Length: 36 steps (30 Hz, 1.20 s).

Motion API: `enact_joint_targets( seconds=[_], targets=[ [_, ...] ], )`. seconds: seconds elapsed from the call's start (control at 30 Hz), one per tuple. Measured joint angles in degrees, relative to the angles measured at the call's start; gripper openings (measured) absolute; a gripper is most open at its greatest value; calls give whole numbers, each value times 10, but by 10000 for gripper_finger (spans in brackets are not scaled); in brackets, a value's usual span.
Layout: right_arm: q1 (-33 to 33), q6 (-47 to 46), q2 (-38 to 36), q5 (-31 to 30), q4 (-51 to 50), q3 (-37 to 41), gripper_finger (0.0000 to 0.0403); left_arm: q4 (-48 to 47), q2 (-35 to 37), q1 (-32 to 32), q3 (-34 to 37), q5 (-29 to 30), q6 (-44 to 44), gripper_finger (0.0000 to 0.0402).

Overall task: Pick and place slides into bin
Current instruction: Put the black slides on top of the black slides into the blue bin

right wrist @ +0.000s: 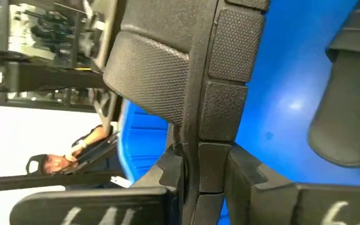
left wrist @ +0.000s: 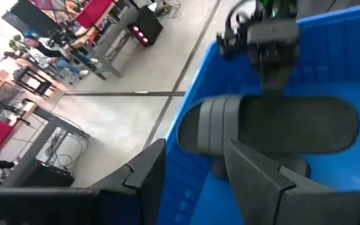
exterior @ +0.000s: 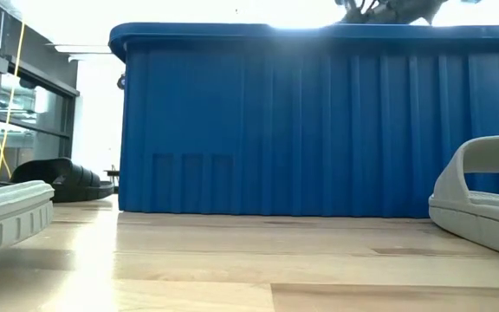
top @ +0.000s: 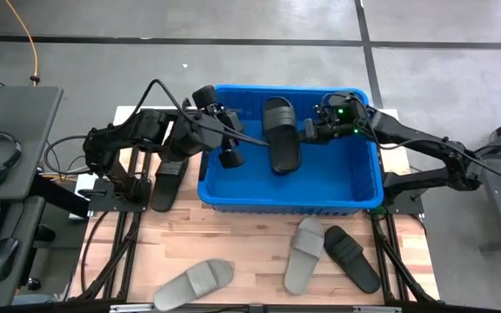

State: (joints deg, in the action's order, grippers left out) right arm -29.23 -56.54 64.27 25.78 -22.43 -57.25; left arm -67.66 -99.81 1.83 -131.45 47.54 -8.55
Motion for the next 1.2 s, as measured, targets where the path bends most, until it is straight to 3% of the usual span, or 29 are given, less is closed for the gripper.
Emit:
enact_joint_targets(
  seconds=[0.33,0.53,0.7,1.2],
  targets=[
    [2,-2,-119,-66,-27,6,42,-12,0,0,0,-6,14,142],
    [22,-96,-164,-77,144,137,42,-11,0,0,0,-6,20,142],
    [15,-197,-156,-75,334,226,41,-11,0,0,0,-6,29,142],
    [-10,-291,-50,-3,309,213,40,-11,0,0,0,-6,31,142]
  ],
)
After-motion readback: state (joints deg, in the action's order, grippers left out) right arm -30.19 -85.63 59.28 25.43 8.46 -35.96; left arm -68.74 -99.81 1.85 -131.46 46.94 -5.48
